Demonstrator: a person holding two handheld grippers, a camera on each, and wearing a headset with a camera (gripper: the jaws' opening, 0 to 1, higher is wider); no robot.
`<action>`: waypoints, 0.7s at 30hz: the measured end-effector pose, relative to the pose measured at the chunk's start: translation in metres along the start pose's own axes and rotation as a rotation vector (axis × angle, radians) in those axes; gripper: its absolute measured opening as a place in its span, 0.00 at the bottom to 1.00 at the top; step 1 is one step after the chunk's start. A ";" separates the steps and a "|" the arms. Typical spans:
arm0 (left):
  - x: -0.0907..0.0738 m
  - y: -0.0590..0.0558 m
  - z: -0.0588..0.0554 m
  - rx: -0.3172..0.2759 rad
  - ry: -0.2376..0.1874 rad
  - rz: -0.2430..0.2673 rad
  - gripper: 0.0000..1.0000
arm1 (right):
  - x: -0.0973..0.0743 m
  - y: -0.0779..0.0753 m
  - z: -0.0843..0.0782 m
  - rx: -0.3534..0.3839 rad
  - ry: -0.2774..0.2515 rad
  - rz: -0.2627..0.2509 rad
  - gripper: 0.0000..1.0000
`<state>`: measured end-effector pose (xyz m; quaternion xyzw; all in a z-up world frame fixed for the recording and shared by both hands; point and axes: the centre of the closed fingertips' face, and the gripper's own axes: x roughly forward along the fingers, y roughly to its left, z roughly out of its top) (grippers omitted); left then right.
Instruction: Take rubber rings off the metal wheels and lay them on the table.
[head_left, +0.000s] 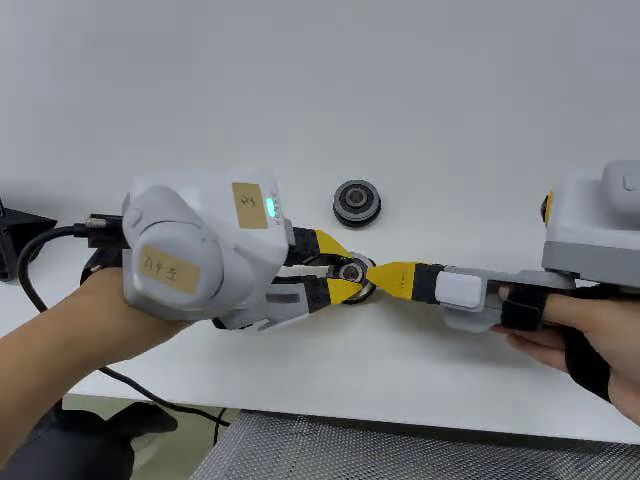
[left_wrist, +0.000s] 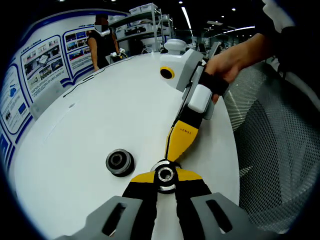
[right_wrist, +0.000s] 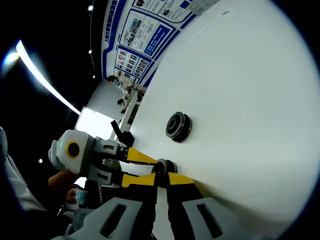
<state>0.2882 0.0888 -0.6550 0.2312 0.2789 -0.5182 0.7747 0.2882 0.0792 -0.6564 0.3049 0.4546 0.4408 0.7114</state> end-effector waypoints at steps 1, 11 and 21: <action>0.000 0.000 0.000 0.000 0.000 0.000 0.13 | 0.000 -0.001 0.000 0.003 0.002 -0.008 0.07; -0.001 0.000 0.000 -0.002 -0.004 0.002 0.13 | 0.001 -0.003 -0.001 0.007 0.009 -0.040 0.03; 0.000 0.000 0.000 -0.006 -0.007 0.008 0.13 | 0.000 -0.001 0.001 -0.004 -0.003 -0.069 0.01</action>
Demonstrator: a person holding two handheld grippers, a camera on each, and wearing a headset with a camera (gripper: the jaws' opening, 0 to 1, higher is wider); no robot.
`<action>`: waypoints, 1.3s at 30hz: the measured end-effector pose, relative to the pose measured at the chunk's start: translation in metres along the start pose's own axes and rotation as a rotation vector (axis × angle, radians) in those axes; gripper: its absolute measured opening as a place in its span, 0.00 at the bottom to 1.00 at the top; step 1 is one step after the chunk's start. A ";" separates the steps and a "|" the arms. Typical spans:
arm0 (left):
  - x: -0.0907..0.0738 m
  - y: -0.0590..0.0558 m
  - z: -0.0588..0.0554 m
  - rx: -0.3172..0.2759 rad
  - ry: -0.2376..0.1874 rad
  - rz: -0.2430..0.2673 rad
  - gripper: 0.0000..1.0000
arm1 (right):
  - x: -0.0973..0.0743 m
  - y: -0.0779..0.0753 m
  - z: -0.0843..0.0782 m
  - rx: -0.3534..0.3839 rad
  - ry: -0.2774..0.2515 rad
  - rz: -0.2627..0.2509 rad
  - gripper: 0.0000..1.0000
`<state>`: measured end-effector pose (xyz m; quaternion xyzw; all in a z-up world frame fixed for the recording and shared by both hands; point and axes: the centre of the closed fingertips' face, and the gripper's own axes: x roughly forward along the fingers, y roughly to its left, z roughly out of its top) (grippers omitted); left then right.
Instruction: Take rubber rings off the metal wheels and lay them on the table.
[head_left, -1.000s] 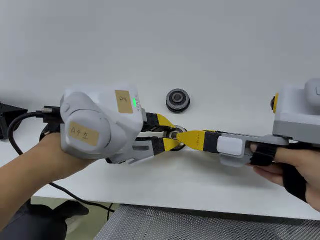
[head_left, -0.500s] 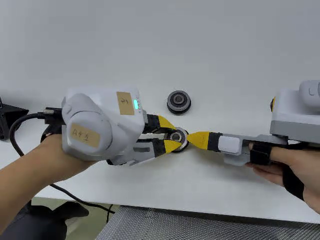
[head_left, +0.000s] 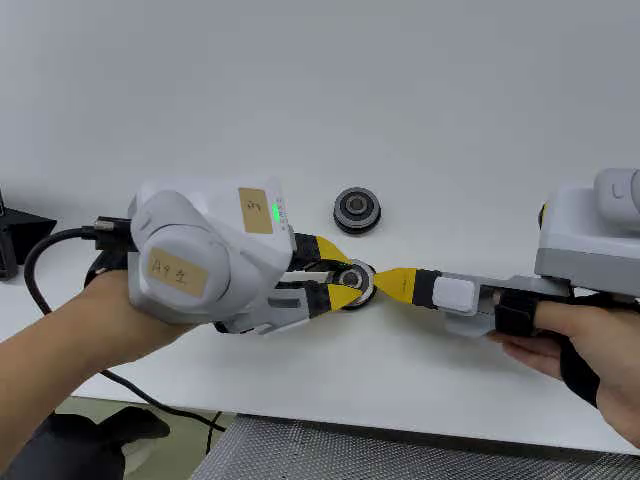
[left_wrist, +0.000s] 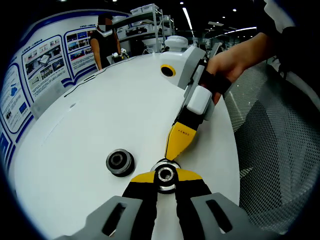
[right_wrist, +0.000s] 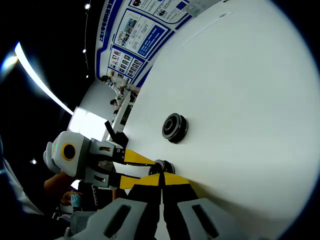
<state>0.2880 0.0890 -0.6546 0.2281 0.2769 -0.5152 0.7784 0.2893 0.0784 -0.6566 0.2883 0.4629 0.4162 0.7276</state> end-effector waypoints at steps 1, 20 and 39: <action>0.000 0.000 0.000 -0.001 -0.001 0.001 0.13 | 0.000 0.000 0.000 -0.001 0.001 -0.003 0.01; 0.000 0.001 0.000 0.000 -0.011 0.004 0.12 | 0.004 0.007 0.000 -0.101 0.037 -0.034 0.01; 0.000 0.001 0.000 0.002 -0.016 0.005 0.13 | 0.008 0.009 0.000 -0.155 0.062 -0.052 0.01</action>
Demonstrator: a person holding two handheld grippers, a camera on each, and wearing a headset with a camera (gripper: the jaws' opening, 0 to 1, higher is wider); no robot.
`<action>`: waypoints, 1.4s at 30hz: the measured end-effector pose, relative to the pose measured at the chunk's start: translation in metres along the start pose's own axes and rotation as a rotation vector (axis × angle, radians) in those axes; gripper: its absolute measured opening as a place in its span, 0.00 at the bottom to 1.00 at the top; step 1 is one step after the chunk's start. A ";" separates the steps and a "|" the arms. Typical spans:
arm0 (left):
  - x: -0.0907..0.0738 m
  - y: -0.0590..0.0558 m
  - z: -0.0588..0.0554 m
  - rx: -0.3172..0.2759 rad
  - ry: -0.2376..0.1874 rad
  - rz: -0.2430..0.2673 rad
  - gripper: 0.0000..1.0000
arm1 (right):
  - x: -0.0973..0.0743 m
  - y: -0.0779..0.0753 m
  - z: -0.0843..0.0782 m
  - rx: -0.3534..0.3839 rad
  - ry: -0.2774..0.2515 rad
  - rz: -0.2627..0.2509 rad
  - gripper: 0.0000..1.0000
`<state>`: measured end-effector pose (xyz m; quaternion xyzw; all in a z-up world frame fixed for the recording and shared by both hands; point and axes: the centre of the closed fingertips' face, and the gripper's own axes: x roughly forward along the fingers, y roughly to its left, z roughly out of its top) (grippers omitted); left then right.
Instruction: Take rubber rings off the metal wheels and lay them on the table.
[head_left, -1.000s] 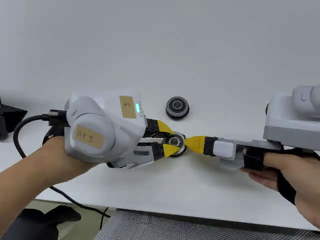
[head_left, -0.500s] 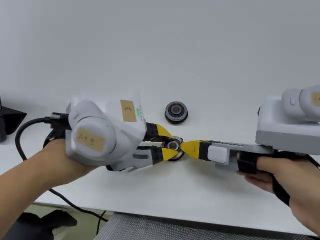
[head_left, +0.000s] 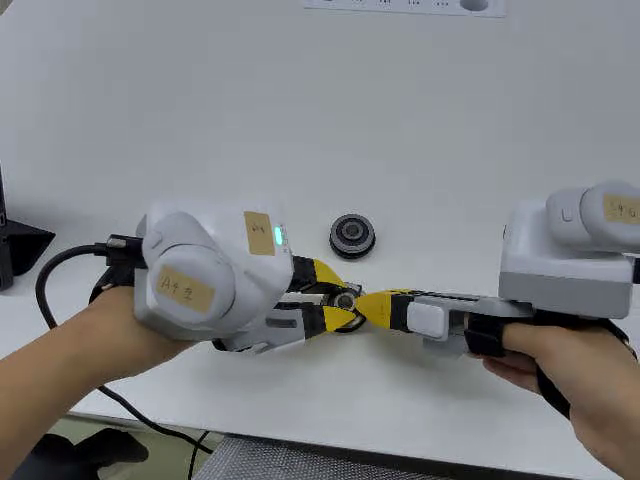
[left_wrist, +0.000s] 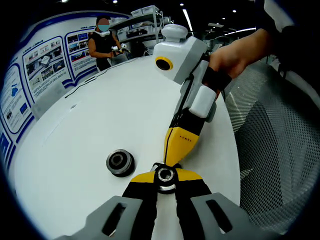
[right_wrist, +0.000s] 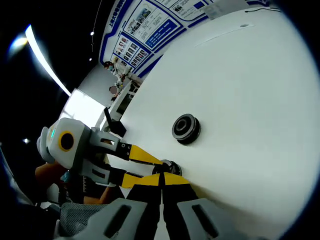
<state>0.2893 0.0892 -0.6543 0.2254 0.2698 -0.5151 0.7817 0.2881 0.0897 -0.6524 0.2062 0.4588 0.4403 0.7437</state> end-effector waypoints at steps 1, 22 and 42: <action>0.000 0.000 0.000 0.001 0.000 0.000 0.12 | 0.000 0.000 0.000 -0.001 0.000 0.001 0.01; 0.000 0.000 0.000 0.002 -0.005 0.001 0.13 | 0.000 0.012 0.004 -0.033 0.002 0.027 0.01; -0.001 0.000 0.001 0.012 -0.002 0.022 0.13 | -0.002 0.010 0.006 0.035 -0.018 -0.001 0.01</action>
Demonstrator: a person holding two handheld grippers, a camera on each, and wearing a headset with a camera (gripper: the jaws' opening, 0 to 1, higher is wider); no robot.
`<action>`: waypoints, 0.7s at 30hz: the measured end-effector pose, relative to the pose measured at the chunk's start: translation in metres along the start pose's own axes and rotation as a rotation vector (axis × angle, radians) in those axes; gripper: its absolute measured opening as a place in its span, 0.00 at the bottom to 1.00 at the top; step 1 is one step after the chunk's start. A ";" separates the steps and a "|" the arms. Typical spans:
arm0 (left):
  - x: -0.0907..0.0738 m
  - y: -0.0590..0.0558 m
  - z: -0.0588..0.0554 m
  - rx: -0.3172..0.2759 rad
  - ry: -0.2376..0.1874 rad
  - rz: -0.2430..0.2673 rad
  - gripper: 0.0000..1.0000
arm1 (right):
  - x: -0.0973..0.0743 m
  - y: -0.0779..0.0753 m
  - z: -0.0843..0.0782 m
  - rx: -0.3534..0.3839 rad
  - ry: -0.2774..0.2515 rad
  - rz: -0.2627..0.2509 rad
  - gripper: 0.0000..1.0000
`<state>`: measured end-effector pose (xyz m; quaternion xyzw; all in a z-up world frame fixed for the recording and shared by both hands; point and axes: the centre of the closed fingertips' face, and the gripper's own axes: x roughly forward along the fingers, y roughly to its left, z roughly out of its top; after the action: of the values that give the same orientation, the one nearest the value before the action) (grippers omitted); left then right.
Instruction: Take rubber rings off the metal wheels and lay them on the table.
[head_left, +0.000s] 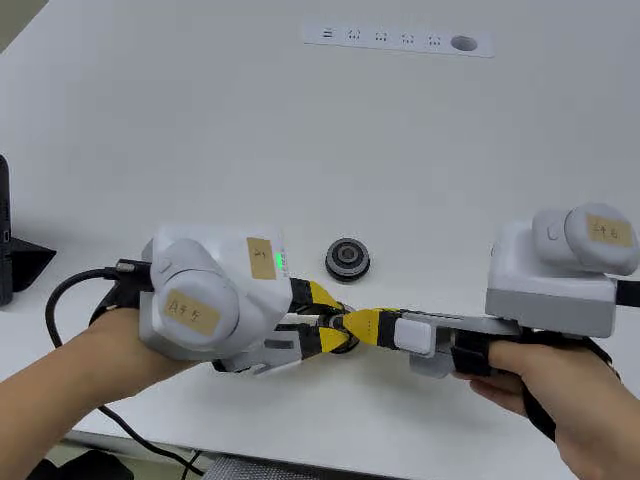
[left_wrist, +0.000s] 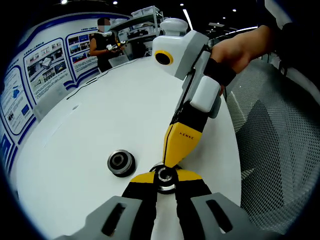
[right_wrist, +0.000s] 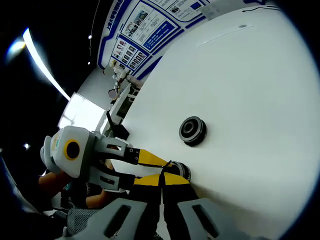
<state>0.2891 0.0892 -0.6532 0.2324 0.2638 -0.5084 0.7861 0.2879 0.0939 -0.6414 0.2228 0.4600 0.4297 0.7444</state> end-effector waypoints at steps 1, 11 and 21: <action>0.000 0.000 0.000 0.002 0.003 0.001 0.13 | 0.000 0.000 0.000 0.001 0.000 0.000 0.02; 0.000 -0.001 0.000 0.007 0.016 -0.005 0.13 | -0.003 -0.003 -0.001 0.022 -0.007 -0.014 0.02; -0.002 -0.001 -0.001 0.018 0.041 -0.002 0.14 | -0.002 0.000 0.001 0.045 -0.016 -0.006 0.02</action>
<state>0.2871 0.0906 -0.6526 0.2494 0.2756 -0.5067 0.7779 0.2884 0.0922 -0.6398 0.2415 0.4640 0.4153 0.7443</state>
